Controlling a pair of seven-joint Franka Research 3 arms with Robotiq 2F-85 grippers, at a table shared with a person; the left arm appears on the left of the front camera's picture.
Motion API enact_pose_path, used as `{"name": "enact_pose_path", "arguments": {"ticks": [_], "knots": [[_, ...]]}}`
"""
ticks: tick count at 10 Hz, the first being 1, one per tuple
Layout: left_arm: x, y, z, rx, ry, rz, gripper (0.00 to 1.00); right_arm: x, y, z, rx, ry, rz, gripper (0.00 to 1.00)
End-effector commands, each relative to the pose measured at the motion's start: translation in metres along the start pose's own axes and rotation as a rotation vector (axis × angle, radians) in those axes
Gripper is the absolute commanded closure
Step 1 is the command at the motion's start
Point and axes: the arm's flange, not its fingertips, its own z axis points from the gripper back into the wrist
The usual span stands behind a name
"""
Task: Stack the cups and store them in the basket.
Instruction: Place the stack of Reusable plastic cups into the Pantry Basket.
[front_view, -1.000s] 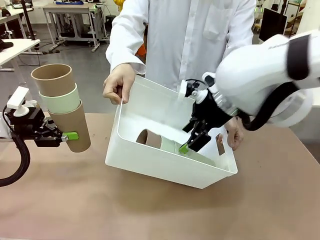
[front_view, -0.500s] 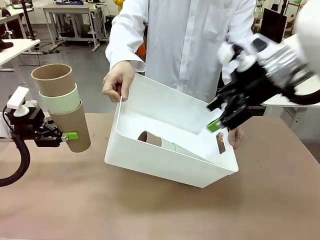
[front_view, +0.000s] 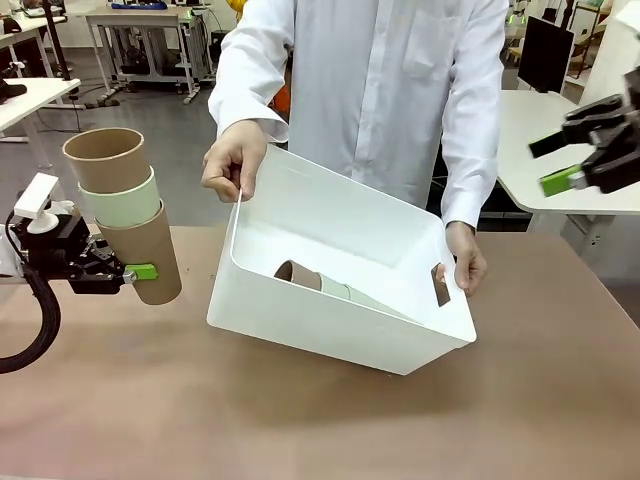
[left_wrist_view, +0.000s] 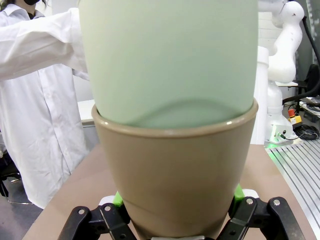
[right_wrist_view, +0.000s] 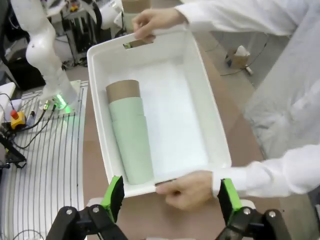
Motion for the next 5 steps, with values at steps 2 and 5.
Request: {"name": "enact_pose_path", "arguments": {"ticks": [2, 5], "knots": [[0.005, 0.001, -0.002, 0.01, -0.016, -0.011, 0.15, -0.024, -0.04, 0.016, 0.104, -0.072, 0.047, 0.0], [0.005, 0.001, -0.002, 0.01, -0.016, -0.011, 0.15, -0.021, -0.026, 0.013, 0.047, -0.034, 0.017, 0.0]]}}
